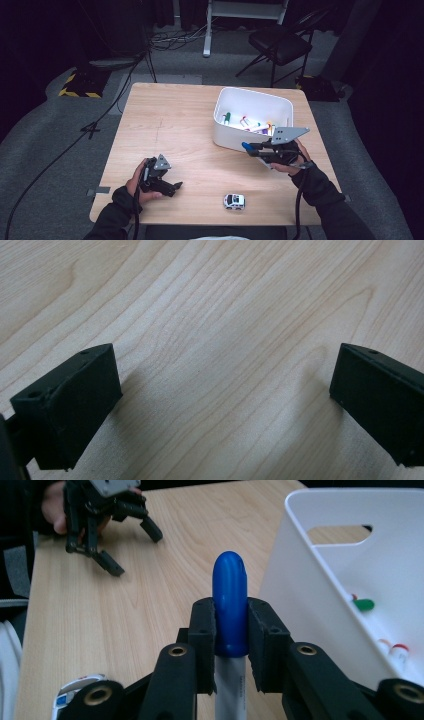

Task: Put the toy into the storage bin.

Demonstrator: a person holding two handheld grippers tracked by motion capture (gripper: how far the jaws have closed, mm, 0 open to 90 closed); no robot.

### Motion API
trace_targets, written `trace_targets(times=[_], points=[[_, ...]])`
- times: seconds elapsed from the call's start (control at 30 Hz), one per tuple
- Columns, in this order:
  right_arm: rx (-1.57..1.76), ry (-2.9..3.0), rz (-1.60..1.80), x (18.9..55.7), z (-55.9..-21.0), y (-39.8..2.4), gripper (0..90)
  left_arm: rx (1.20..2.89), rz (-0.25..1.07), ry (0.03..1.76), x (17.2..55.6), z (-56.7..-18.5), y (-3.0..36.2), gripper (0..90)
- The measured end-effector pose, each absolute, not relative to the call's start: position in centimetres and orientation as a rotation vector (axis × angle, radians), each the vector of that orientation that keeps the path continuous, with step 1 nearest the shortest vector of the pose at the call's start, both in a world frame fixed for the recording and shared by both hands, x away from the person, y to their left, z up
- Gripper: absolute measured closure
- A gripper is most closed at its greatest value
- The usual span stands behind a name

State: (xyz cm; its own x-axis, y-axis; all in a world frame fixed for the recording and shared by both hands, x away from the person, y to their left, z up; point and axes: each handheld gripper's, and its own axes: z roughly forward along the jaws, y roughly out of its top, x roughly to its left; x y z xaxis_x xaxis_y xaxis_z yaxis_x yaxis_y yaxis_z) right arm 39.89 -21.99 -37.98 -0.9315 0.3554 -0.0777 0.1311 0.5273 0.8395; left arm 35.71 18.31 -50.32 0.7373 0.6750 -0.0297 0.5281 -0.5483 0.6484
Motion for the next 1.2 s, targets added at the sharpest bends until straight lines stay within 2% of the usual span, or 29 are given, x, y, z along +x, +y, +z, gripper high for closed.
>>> trace_targets(times=[0.57, 1.2], points=[[0.436, 2.477, 1.38, 41.4, -31.9, -23.7, 74.7, 2.283, 0.287, 0.902, 35.7, -50.3, 18.3, 0.2], [0.51, 2.424, 1.334, 45.1, -29.3, -23.7, 74.7, 2.284, 0.288, 0.9, 35.7, -50.3, 18.3, 0.2]])
